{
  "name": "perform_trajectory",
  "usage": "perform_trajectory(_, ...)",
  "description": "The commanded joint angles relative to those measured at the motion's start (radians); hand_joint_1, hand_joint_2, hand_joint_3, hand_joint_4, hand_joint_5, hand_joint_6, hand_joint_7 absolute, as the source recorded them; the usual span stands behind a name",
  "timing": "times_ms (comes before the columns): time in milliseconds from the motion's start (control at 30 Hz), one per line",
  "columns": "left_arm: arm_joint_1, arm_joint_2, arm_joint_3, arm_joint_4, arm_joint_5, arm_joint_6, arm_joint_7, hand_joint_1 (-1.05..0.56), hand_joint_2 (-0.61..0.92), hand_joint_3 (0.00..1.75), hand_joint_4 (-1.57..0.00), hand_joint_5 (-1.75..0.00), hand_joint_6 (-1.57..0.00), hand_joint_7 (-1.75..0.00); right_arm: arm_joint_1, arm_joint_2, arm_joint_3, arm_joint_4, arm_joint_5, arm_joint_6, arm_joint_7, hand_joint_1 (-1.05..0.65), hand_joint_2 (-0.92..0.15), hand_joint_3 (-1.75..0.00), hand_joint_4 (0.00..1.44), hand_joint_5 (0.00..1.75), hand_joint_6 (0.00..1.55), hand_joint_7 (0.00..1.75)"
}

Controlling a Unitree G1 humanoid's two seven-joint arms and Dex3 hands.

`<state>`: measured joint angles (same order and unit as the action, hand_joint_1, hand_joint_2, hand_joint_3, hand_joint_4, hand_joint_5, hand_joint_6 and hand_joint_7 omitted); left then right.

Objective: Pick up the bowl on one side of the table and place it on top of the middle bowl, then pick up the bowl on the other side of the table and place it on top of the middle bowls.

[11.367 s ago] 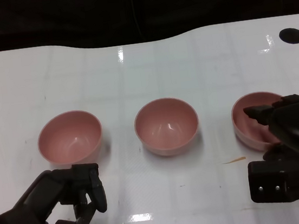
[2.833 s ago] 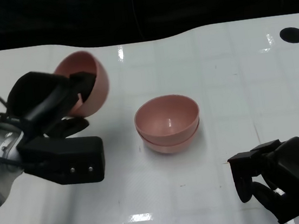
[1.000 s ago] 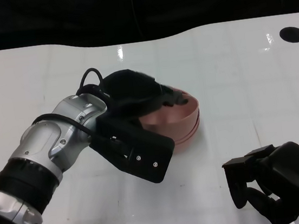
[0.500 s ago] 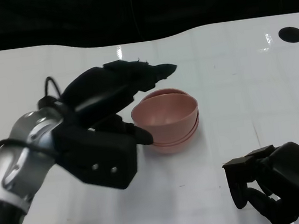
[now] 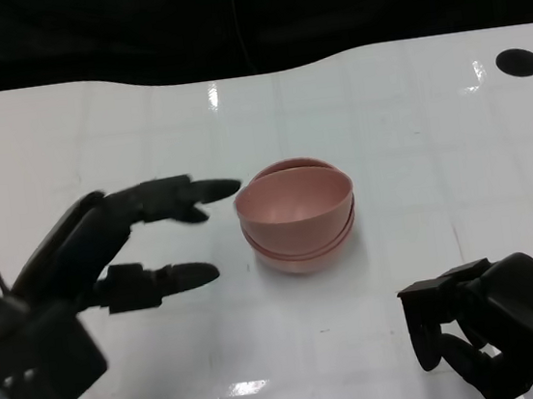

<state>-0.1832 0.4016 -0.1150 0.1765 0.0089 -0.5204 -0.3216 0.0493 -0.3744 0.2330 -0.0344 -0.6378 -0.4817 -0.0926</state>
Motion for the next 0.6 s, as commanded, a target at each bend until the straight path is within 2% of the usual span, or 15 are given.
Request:
perform_trajectory(33, 0.075, 0.005, 0.039, -0.04, -0.058, 0.007, -0.03, -0.35, 0.92, 0.23, -0.55, -1.13, -0.78, -0.23, 0.0, -0.005, -0.008, -0.004, 0.004, 0.007, 0.002, -0.09, -0.18, -1.54, 0.99, 1.75, 0.83, 1.61)
perform_trajectory(100, 0.124, 0.004, 0.057, -0.081, -0.091, 0.04, -0.044, -0.35, 0.92, 0.25, -0.58, -1.16, -0.81, -0.25, -0.001, -0.005, -0.008, -0.007, 0.005, 0.011, 0.006, -0.09, -0.18, -1.54, 0.99, 1.75, 0.83, 1.61)
perform_trajectory(167, 0.173, 0.001, 0.071, -0.123, -0.14, 0.079, -0.065, -0.32, 0.92, 0.27, -0.62, -1.25, -0.77, -0.54, -0.002, -0.007, -0.008, -0.006, 0.005, 0.009, 0.005, -0.08, -0.18, -1.54, 0.99, 1.75, 0.83, 1.61)
perform_trajectory(200, 0.197, 0.001, 0.076, -0.143, -0.157, 0.094, -0.073, -0.31, 0.92, 0.27, -0.62, -1.27, -0.76, -0.61, -0.003, -0.008, -0.008, -0.005, 0.005, 0.008, 0.005, -0.08, -0.18, -1.54, 0.99, 1.75, 0.83, 1.61)
perform_trajectory(233, 0.219, 0.001, 0.079, -0.161, -0.17, 0.105, -0.083, -0.28, 0.88, 0.33, -0.66, -1.31, -0.76, -0.79, -0.004, -0.008, -0.008, -0.004, 0.004, 0.008, 0.004, -0.08, -0.18, -1.54, 0.99, 1.75, 0.83, 1.61)
perform_trajectory(300, 0.25, 0.001, 0.085, -0.189, -0.192, 0.129, -0.103, -0.24, 0.68, 0.71, -0.7, -1.35, -0.77, -0.98, -0.004, -0.008, -0.007, -0.004, 0.005, 0.008, 0.004, -0.08, -0.17, -1.54, 0.99, 1.75, 0.84, 1.61)
perform_trajectory(333, 0.272, -0.001, 0.088, -0.205, -0.217, 0.149, -0.118, -0.22, 0.64, 0.81, -0.73, -1.38, -0.79, -1.02, -0.003, -0.008, -0.007, -0.005, 0.006, 0.011, 0.006, -0.08, -0.17, -1.54, 0.99, 1.75, 0.84, 1.61)
perform_trajectory(467, 0.335, -0.013, 0.096, -0.263, -0.216, 0.218, -0.108, -0.13, 0.57, 1.05, -0.85, -1.55, -0.86, -1.24, -0.004, -0.008, -0.008, -0.006, 0.009, 0.013, 0.01, -0.08, -0.18, -1.54, 0.98, 1.75, 0.84, 1.61)
perform_trajectory(533, 0.344, -0.015, 0.096, -0.281, -0.173, 0.241, -0.087, -0.14, 0.5, 1.22, -0.86, -1.69, -0.82, -1.39, -0.004, -0.007, -0.007, -0.006, 0.012, 0.018, 0.015, -0.08, -0.18, -1.54, 0.98, 1.75, 0.83, 1.61)
perform_trajectory(600, 0.345, -0.017, 0.097, -0.283, -0.156, 0.251, -0.085, -0.14, 0.47, 1.3, -0.86, -1.73, -0.79, -1.47, -0.003, -0.008, -0.008, -0.007, 0.011, 0.02, 0.017, -0.08, -0.18, -1.54, 0.98, 1.75, 0.83, 1.6)
